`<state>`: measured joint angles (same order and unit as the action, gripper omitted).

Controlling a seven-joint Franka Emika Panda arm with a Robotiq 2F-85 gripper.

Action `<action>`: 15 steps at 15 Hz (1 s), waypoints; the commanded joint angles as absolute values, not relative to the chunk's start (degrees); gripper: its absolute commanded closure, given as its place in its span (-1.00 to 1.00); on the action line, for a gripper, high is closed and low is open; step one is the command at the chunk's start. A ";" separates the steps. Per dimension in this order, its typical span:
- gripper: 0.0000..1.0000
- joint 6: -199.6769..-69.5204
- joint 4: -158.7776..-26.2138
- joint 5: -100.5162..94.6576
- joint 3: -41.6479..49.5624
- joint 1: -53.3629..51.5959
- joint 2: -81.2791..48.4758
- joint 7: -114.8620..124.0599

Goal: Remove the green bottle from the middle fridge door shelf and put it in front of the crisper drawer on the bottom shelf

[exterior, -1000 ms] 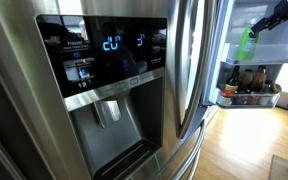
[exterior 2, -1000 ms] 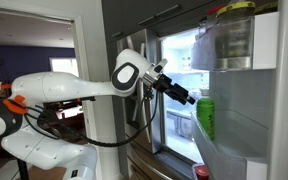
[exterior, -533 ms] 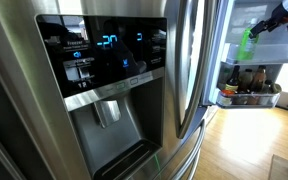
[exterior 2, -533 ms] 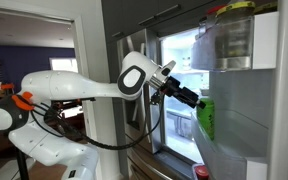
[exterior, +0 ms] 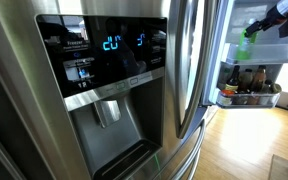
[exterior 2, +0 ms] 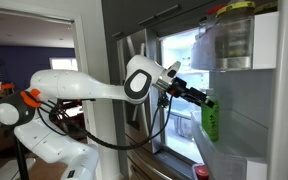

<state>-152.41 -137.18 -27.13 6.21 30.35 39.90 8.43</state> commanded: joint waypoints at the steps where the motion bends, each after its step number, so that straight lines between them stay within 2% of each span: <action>1: -1.00 -155.15 -137.13 -27.13 5.22 31.54 37.68 10.07; 2: -1.00 -155.36 -137.11 -27.10 5.02 31.60 37.32 10.23; 3: -0.51 -155.86 -137.14 -26.92 5.01 31.44 36.92 10.32; 4: -0.49 -155.95 -137.08 -26.74 4.90 31.42 36.56 10.58; 7: -0.02 -157.45 -137.15 -27.12 4.31 31.92 35.98 11.33; 10: 0.10 -160.41 -137.48 -29.02 2.67 33.94 36.79 11.16; 15: 0.11 -167.45 -138.40 -33.59 -0.59 37.18 38.88 5.38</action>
